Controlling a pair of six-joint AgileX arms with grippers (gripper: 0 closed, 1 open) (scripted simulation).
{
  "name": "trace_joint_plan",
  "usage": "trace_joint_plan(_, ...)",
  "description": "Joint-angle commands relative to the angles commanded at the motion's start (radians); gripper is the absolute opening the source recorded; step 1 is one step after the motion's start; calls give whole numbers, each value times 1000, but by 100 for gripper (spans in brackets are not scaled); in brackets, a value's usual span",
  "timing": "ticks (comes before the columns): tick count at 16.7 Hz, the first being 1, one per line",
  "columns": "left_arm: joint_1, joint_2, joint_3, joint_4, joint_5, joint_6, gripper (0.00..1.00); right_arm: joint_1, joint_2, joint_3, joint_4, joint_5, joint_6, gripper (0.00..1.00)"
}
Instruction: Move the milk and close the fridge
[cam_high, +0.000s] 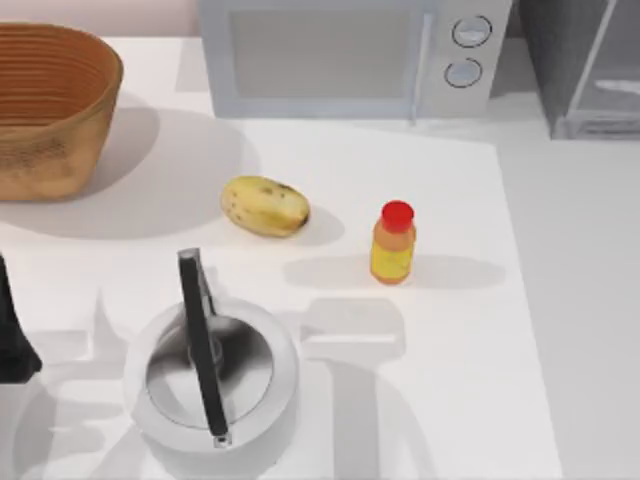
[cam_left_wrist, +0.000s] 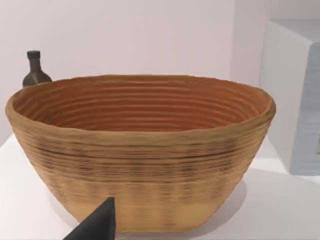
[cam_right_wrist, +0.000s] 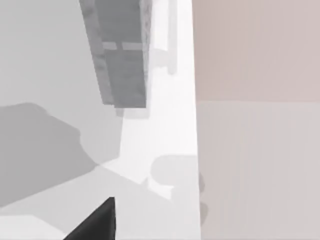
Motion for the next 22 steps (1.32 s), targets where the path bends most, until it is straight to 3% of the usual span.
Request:
trace_joint_plan(3, 0, 0, 0, 0, 0, 0, 100, 63, 6, -2, 83, 15, 95, 100)
trace_joint_plan(6, 0, 0, 0, 0, 0, 0, 100, 181, 9, -3, 246, 45, 283, 100)
trace_joint_plan(17, 0, 0, 0, 0, 0, 0, 100, 748, 19, -19, 1013, 180, 1226, 100)
trace_joint_plan(22, 0, 0, 0, 0, 0, 0, 100, 871, 20, -28, 1161, 207, 1380, 100)
